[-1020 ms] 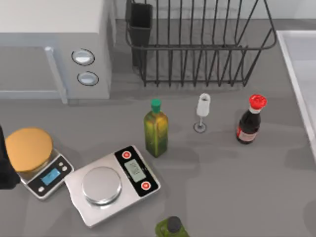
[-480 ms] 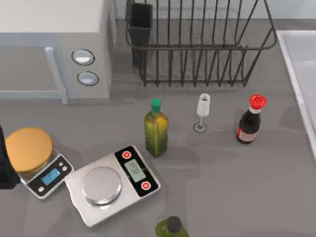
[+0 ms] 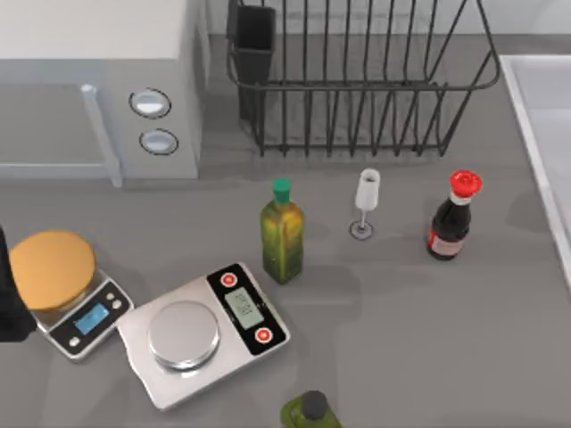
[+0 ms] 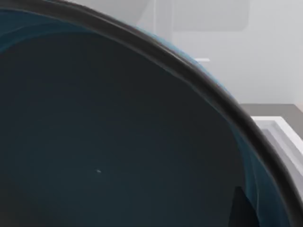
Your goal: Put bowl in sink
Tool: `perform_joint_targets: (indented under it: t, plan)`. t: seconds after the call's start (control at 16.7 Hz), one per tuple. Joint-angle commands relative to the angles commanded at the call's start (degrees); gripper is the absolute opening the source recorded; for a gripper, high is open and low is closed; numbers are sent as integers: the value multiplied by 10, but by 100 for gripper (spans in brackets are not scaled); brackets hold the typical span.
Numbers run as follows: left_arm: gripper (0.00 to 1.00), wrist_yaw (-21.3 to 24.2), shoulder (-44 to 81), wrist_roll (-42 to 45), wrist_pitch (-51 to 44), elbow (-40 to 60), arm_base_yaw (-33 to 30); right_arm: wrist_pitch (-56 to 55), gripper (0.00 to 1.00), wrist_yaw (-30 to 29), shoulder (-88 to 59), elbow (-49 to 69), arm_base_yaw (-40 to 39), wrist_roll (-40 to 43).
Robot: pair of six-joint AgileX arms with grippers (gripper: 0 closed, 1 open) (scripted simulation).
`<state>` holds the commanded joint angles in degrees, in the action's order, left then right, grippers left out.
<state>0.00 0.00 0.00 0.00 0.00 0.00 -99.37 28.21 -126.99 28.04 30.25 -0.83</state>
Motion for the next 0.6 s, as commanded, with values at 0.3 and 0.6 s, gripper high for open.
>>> perform_joint_targets:
  t: [0.3,0.6]
  plan:
    - [100,0,0,0,0,0,0,0,68,0,0,0,0,0]
    - [100,0,0,0,0,0,0,0,100,0,0,0,0,0]
